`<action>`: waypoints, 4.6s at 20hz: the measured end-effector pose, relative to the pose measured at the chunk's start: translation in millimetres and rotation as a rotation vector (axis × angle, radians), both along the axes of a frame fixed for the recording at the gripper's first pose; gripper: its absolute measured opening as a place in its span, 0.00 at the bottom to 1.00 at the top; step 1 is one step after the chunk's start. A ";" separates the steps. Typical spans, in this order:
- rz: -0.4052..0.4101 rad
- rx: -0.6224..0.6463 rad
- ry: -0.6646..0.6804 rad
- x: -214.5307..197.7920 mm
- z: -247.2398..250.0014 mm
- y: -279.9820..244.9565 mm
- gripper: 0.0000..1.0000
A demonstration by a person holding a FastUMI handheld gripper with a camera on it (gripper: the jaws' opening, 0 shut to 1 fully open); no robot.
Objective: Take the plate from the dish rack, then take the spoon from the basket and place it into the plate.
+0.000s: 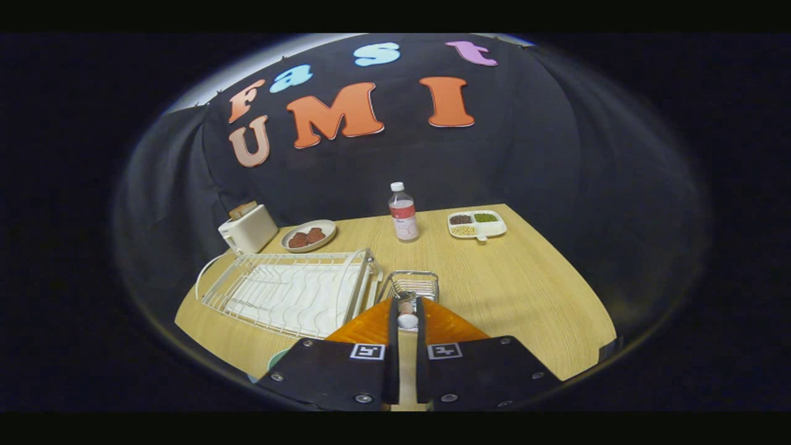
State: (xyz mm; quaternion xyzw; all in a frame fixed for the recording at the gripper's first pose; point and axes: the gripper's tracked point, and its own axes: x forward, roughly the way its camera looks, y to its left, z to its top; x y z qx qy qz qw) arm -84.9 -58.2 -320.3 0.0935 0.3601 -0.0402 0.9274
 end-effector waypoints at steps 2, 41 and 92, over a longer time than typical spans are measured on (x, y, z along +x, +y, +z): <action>-0.001 -0.001 -0.022 -2.0 18.8 -2.6 0.11; 0.369 0.221 0.126 -108.5 -37.1 127.8 0.11; 0.010 -0.168 -0.706 44.9 313.7 -6.7 0.95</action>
